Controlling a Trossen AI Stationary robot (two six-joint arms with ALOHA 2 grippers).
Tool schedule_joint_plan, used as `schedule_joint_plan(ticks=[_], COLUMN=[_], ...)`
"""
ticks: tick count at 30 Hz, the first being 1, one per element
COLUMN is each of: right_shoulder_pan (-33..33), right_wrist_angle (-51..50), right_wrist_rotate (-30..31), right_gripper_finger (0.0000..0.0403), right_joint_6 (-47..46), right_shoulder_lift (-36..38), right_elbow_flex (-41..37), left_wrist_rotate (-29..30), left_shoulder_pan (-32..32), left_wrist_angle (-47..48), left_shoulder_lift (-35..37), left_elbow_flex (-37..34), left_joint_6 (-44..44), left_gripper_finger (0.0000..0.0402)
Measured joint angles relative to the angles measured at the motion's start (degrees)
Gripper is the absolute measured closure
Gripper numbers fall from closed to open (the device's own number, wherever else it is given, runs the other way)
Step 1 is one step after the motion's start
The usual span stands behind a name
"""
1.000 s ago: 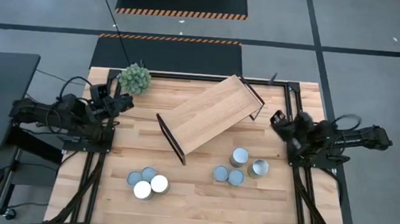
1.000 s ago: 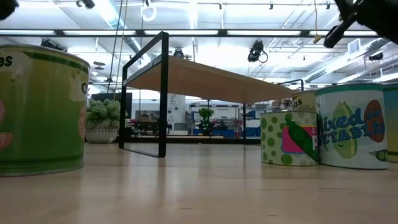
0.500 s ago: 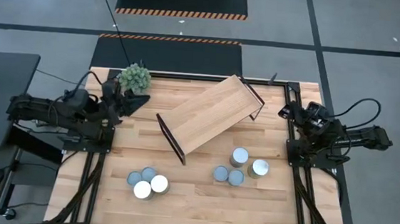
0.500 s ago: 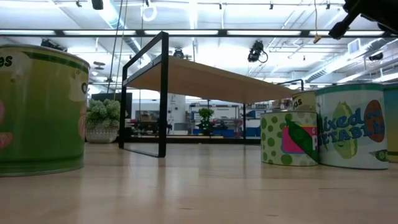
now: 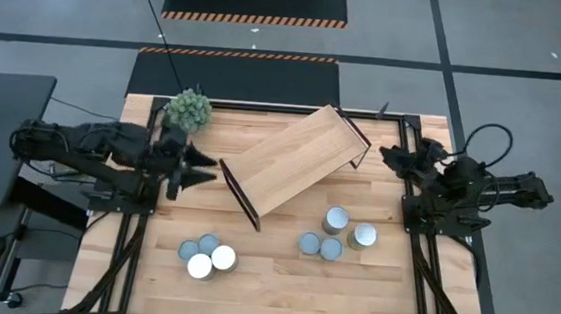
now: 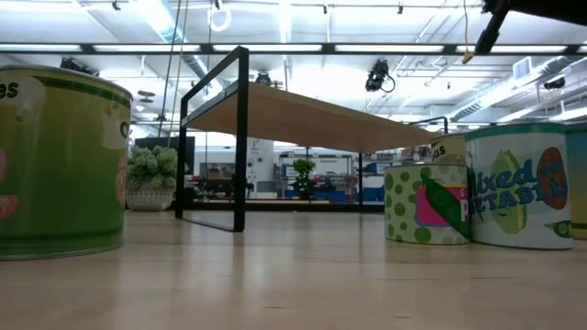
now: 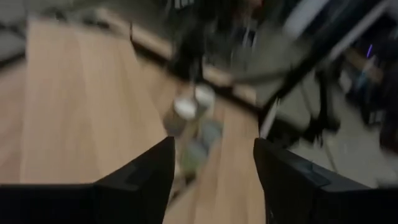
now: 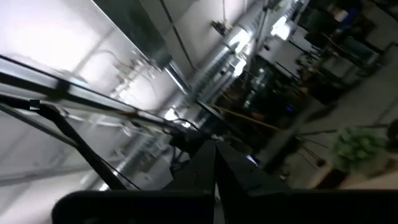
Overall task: Pick and place cans onto a shelf
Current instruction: Put the canned peaches on the shelf
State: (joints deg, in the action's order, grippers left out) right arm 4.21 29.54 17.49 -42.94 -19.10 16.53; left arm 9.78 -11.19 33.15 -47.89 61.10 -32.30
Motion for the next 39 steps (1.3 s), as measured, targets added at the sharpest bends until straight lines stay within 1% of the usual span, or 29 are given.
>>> schedule_joint_plan(ticks=[2, 5, 7, 10, 13, 15, 19, 22, 23, 26, 30, 35, 37, 39], right_shoulder_pan=[0.0, 0.0, 0.0, 0.0, 0.0, 0.0, 0.0, 0.0, 0.0, 0.0, 0.0, 0.0, 0.0, 0.0], right_wrist_angle=[-3.9, -6.9, -7.6, -8.5, -9.7, -10.3, -10.4, -10.5, -10.4, -10.4, -10.4, -10.4, -10.4, -10.4], right_wrist_rotate=[0.0, 0.0, 0.2, 0.5, 0.5, 0.5, 0.5, 0.5, 0.5, -1.0, -2.5, -2.6, -2.6, -2.6], right_gripper_finger=[0.0386, 0.0386, 0.0386, 0.0386, 0.0386, 0.0386, 0.0386, 0.0386, 0.0386, 0.0386, 0.0386, 0.0386, 0.0386, 0.0386], right_joint_6=[0.1, 0.5, 0.7, 0.5, 0.1, -0.8, -1.0, -1.5, -1.9, -2.3, -2.3, -2.2, -2.1, -2.0], right_shoulder_lift=[-0.1, -0.1, -0.1, -0.1, -0.1, -0.1, -0.1, -0.1, -0.1, -0.1, -0.1, -0.1, -0.1, -0.1], right_elbow_flex=[1.3, 2.4, 2.6, 2.8, 2.8, 2.8, 2.8, 2.8, 2.8, 2.8, 2.8, 2.8, 2.8, 2.8], left_wrist_rotate=[-2.3, -6.4, -8.9, -11.3, -11.8, -11.1, -9.1, -9.9, -10.5, -11.0, -10.7, -13.6, -13.6, -12.4], left_shoulder_pan=[-1.6, -4.5, -6.8, -11.0, -15.9, -18.7, -23.1, -26.5, -27.6, -30.8, -33.9, -36.3, -37.3, -38.7], left_wrist_angle=[5.2, 11.9, 13.7, 13.4, 13.5, 14.3, 20.3, 22.1, 22.4, 23.1, 23.3, 23.3, 23.3, 23.4], left_shoulder_lift=[-1.6, -4.2, -6.3, -9.7, -13.3, -15.5, -20.0, -23.2, -24.1, -27.0, -31.2, -34.9, -35.9, -37.1], left_elbow_flex=[1.5, 2.2, 2.2, 2.2, 3.3, 4.9, 9.4, 10.2, 10.2, 9.8, 9.7, 9.7, 9.7, 9.7], left_joint_6=[-1.4, -4.4, -6.4, -9.6, -11.1, -12.1, -13.5, -14.2, -15.6, -21.2, -25.8, -28.4, -30.3, -31.8], left_gripper_finger=[0.0174, 0.0177, 0.0180, 0.0181, 0.0182, 0.0182, 0.0182, 0.0181, 0.0178, 0.0157, 0.0110, 0.0060, 0.0050, 0.0048])
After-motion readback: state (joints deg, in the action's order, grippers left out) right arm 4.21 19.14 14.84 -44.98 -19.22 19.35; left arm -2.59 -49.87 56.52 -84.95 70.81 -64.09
